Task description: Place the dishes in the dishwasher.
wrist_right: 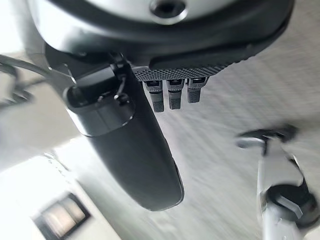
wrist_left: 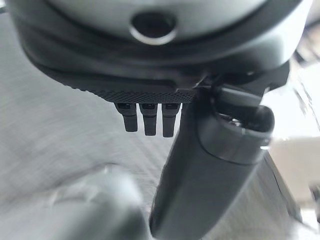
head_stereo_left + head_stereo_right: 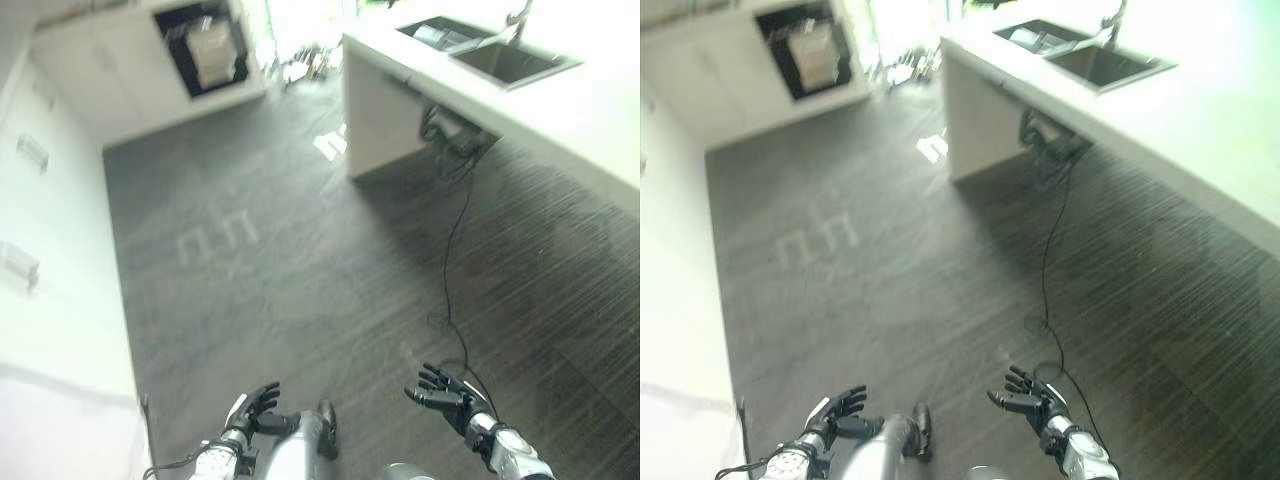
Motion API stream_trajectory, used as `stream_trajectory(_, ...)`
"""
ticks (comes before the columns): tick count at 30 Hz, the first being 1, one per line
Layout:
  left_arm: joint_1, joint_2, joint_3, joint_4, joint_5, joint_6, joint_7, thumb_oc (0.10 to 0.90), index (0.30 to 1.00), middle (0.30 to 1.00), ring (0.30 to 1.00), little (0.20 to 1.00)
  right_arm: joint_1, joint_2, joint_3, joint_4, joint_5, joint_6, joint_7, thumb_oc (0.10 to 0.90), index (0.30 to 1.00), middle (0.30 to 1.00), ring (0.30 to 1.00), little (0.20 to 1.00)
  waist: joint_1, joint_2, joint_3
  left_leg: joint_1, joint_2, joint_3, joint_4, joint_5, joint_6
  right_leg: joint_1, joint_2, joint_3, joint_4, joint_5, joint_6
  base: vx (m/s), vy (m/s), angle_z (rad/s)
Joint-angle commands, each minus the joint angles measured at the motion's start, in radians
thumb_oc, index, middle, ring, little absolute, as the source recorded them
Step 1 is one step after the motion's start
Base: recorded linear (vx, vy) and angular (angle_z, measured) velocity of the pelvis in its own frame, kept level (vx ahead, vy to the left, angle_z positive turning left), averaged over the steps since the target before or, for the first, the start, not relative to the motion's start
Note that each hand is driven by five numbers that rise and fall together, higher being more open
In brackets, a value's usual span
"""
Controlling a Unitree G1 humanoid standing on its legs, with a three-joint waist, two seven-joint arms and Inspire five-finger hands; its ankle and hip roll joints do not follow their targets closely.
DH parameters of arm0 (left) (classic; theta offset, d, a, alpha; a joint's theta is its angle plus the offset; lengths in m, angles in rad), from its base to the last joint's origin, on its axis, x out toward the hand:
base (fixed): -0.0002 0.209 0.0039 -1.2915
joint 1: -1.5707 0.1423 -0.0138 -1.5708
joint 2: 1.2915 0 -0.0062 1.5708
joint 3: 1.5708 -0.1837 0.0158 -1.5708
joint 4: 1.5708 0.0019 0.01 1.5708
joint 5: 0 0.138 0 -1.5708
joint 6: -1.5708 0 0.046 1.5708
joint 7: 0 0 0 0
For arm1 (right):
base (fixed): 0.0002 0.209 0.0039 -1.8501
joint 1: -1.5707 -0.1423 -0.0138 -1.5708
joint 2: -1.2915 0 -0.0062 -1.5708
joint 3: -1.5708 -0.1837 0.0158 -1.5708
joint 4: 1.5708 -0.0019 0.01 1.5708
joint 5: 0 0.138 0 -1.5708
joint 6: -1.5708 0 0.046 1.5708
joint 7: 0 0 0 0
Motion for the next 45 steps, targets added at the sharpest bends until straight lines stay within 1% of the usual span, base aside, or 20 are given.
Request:
stream_trajectory(1,-0.070,-0.073,0.013,0.009,0.012,-0.032,0.006,0.800,0.900,0.900,0.900,0.900,-0.044,-0.054,-0.056,0.006,0.022,-0.056,-0.003,0.800,0.900,0.900,0.900,0.900,0.002,0.067,0.075,-0.005,0.110,-0.086,0.112,-0.017,-0.127,-0.137,-0.036,0.028,-0.107,0.178,0.108,0.54,0.229,-0.98)
stream_trajectory(4,-0.061,-0.071,0.035,0.009,0.007,-0.033,-0.006,0.800,0.900,0.900,0.900,0.900,-0.057,-0.049,-0.060,0.021,-0.001,-0.062,-0.011,0.800,0.900,0.900,0.900,0.900,0.018,0.070,0.069,-0.030,0.139,-0.031,0.112,-0.009,-0.113,-0.084,-0.055,0.028,-0.107,0.138,0.126,0.46,0.257,-0.39)
stream_trajectory(7,-0.062,-0.060,0.046,0.012,0.054,-0.015,-0.018,0.800,0.900,0.900,0.900,0.900,-0.063,-0.043,-0.077,0.025,0.057,-0.027,-0.030,0.800,0.900,0.900,0.900,0.900,0.019,0.052,0.055,0.038,0.109,0.011,0.112,-0.024,-0.078,-0.001,-0.085,0.006,-0.107,0.119,0.138,0.49,0.262,-0.69)
stream_trajectory(10,-0.089,-0.041,0.008,0.013,0.056,-0.014,-0.034,0.800,0.900,0.900,0.900,0.900,-0.045,-0.030,-0.102,-0.001,0.057,-0.012,-0.023,0.800,0.900,0.900,0.900,0.900,-0.014,0.051,0.040,0.114,0.060,0.013,0.112,-0.083,-0.022,0.032,-0.106,-0.022,-0.020,0.372,0.194,0.49,0.347,0.19)
stream_trajectory(12,-0.095,-0.037,0.000,0.009,0.046,-0.012,-0.029,0.800,0.900,0.900,0.900,0.900,-0.033,-0.027,-0.102,-0.013,0.033,-0.018,-0.027,0.800,0.900,0.900,0.900,0.900,-0.022,0.059,0.037,0.129,0.044,0.002,0.112,-0.096,-0.006,-0.013,-0.104,-0.014,0.094,0.443,0.217,0.32,0.292,0.78)
stream_trajectory(13,-0.103,-0.029,-0.017,0.014,0.028,-0.009,-0.017,0.800,0.900,0.900,0.900,0.900,-0.024,-0.022,-0.099,-0.014,0.018,-0.015,-0.042,0.800,0.900,0.900,0.900,0.900,-0.041,0.080,0.041,0.181,0.029,-0.015,0.112,-0.132,0.020,-0.142,-0.112,-0.020,0.326,0.555,0.239,0.52,0.392,0.64)
stream_trajectory(15,-0.116,-0.034,-0.032,0.043,-0.003,-0.033,-0.002,0.800,0.900,0.900,0.900,0.900,-0.032,-0.022,-0.086,0.039,0.000,-0.041,-0.003,0.800,0.900,0.900,0.900,0.900,-0.089,0.105,0.069,0.288,0.020,-0.056,0.112,-0.191,0.032,-0.340,-0.100,-0.087,0.307,0.451,0.178,0.57,0.258,0.24)
stream_trajectory(18,-0.141,-0.030,-0.046,0.045,0.002,-0.026,-0.008,0.800,0.900,0.900,0.900,0.900,-0.019,-0.025,-0.091,0.043,0.023,-0.056,-0.006,0.800,0.900,0.900,0.900,0.900,-0.141,0.075,0.073,0.355,-0.025,-0.127,0.112,-0.247,0.027,-0.415,-0.084,-0.093,-0.069,0.492,0.181,0.38,-0.110,0.17)
stream_trajectory(21,-0.146,-0.045,-0.045,0.057,0.016,-0.018,0.011,0.800,0.900,0.900,0.900,0.900,-0.019,-0.035,-0.118,0.074,0.026,-0.066,0.022,0.800,0.900,0.900,0.900,0.900,-0.147,0.055,0.078,0.433,-0.038,-0.136,0.112,-0.304,-0.002,-0.509,-0.149,-0.164,-0.107,0.484,0.199,0.36,-0.090,0.85)
stream_trajectory(24,-0.149,-0.056,-0.045,0.061,0.027,-0.005,0.014,0.800,0.900,0.900,0.900,0.900,-0.008,-0.035,-0.131,0.072,0.027,-0.072,0.005,0.800,0.900,0.900,0.900,0.900,-0.161,0.056,0.065,0.476,-0.040,-0.149,0.112,-0.335,-0.013,-0.489,-0.126,-0.128,-0.107,0.471,0.179,0.35,-0.086,0.12)
stream_trajectory(26,-0.145,-0.063,-0.043,0.072,0.020,0.000,-0.006,0.800,0.900,0.900,0.900,0.900,-0.009,-0.040,-0.133,0.073,0.046,-0.054,-0.009,0.800,0.900,0.900,0.900,0.900,-0.171,0.062,0.049,0.539,-0.015,-0.124,0.112,-0.309,-0.037,-0.456,-0.110,-0.109,-0.107,0.444,0.153,0.46,-0.092,0.40)
stream_trajectory(27,-0.139,-0.073,-0.048,0.070,0.038,-0.001,-0.015,0.800,0.900,0.900,0.900,0.900,-0.013,-0.050,-0.125,0.075,0.047,-0.048,-0.018,0.800,0.900,0.900,0.900,0.900,-0.163,0.049,0.045,0.599,0.001,-0.083,0.112,-0.130,-0.086,-0.405,-0.107,-0.067,-0.107,0.394,0.132,0.60,-0.150,0.99)
stream_trajectory(28,-0.132,-0.080,-0.046,0.057,0.039,0.004,-0.007,0.800,0.900,0.900,0.900,0.900,-0.008,-0.058,-0.120,0.068,0.049,-0.041,-0.023,0.800,0.900,0.900,0.900,0.900,-0.145,0.025,0.052,0.519,-0.001,-0.074,0.271,-0.014,-0.121,-0.348,-0.110,-0.031,-0.107,0.356,0.109,0.51,-0.146,0.74)
stream_trajectory(30,-0.133,-0.076,-0.036,0.042,0.043,0.024,-0.019,0.800,0.900,0.900,0.900,0.900,-0.003,-0.064,-0.127,0.062,0.054,-0.028,-0.025,0.800,0.900,0.900,0.900,0.900,-0.130,0.013,0.064,0.397,0.022,-0.051,0.389,0.001,-0.119,-0.306,-0.111,-0.012,-0.107,0.329,0.095,0.26,-0.087,-0.11)
stream_trajectory(34,-0.135,-0.070,-0.028,0.025,0.055,0.024,-0.027,0.800,0.900,0.900,0.900,0.900,-0.005,-0.069,-0.134,0.060,0.068,-0.021,0.001,0.800,0.900,0.900,0.900,0.900,-0.112,0.007,0.082,0.313,0.061,0.016,0.252,-0.035,-0.087,-0.251,-0.114,0.008,-0.107,0.283,0.098,0.25,0.104,-0.26)
stream_trajectory(35,-0.136,-0.065,-0.034,0.027,0.032,0.020,-0.020,0.800,0.900,0.900,0.900,0.900,-0.011,-0.068,-0.133,0.069,0.041,-0.024,0.001,0.800,0.900,0.900,0.900,0.900,-0.105,0.018,0.091,0.281,0.072,0.014,0.112,-0.061,-0.082,-0.236,-0.105,0.020,-0.107,0.265,0.112,0.34,0.293,-0.50)
stream_trajectory(40,-0.115,-0.066,-0.016,0.054,0.067,0.020,-0.016,0.800,0.900,0.900,0.900,0.900,-0.026,-0.070,-0.114,0.123,0.074,-0.039,0.013,0.800,0.900,0.900,0.900,0.900,-0.045,0.060,0.092,0.031,0.163,-0.168,0.112,-0.028,-0.133,-0.170,-0.052,0.083,-0.107,0.199,0.123,0.39,0.279,-0.54)
stream_trajectory(43,-0.120,-0.058,-0.020,0.099,0.109,0.037,-0.014,0.800,0.900,0.900,0.900,0.900,-0.030,-0.066,-0.136,0.122,0.073,-0.007,-0.032,0.800,0.900,0.900,0.900,0.900,-0.059,0.068,0.068,0.075,0.163,-0.076,0.112,-0.040,-0.103,-0.095,-0.106,0.070,-0.107,0.158,0.148,0.70,0.633,-1.40)
stream_trajectory(44,-0.130,-0.048,-0.037,0.119,0.092,0.042,-0.013,0.800,0.900,0.900,0.900,0.900,-0.023,-0.058,-0.154,0.132,0.101,0.019,-0.052,0.800,0.900,0.900,0.900,0.900,-0.067,0.069,0.057,0.112,0.136,-0.075,0.112,-0.070,-0.079,-0.062,-0.117,0.054,-0.107,0.180,0.149,0.77,0.658,-0.36)
stream_trajectory(45,-0.138,-0.043,-0.040,0.125,0.091,0.051,-0.018,0.800,0.900,0.900,0.900,0.900,-0.022,-0.050,-0.165,0.139,0.081,0.033,-0.068,0.800,0.900,0.900,0.900,0.900,-0.080,0.076,0.058,0.164,0.107,-0.084,0.112,-0.100,-0.052,-0.045,-0.136,0.022,-0.107,0.299,0.167,0.59,0.529,0.07)
